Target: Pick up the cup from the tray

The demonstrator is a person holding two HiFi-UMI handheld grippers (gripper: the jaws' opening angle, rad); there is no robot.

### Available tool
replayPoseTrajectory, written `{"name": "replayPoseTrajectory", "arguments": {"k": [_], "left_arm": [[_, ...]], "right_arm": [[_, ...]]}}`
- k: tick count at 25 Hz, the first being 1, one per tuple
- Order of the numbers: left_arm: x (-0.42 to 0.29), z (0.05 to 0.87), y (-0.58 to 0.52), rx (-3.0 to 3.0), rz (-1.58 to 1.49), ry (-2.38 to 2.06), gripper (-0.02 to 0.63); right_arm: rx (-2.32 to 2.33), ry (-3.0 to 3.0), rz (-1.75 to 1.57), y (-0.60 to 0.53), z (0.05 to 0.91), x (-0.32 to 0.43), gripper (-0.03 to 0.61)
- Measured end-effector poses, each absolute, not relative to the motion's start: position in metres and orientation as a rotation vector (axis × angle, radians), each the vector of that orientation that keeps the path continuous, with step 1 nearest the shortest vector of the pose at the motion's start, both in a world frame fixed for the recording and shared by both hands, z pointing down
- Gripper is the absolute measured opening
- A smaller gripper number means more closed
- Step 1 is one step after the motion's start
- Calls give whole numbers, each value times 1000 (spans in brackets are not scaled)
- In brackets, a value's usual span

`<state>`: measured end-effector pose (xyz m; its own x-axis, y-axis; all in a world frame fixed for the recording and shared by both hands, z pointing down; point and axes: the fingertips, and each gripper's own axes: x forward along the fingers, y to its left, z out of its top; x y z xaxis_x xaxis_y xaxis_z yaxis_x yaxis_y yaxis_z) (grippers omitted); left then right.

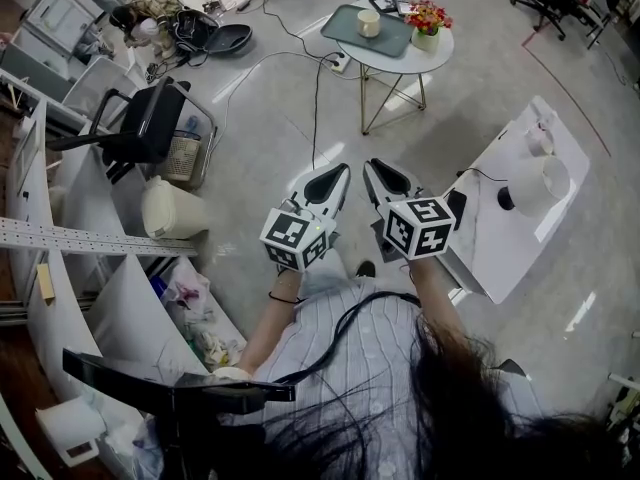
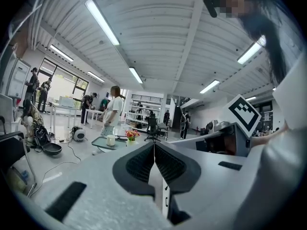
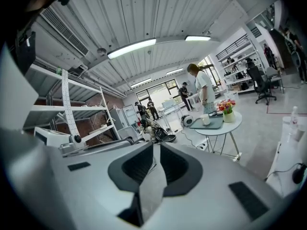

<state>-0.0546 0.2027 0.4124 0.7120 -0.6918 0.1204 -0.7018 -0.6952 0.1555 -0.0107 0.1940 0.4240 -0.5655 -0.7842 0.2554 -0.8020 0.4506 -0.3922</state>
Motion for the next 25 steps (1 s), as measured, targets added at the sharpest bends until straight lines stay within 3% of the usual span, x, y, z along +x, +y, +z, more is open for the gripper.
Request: {"name": "replayPoseTrajectory", "arguments": {"k": [15,25], "left_arm": [[-41,426,221,2720,116,-1080,14],[-37,433,179,2707,132,-1083,14]], "right_arm": [[1434,-2609,803,211,442,-2,63],[1428,-2596,831,171,451,4,63]]}}
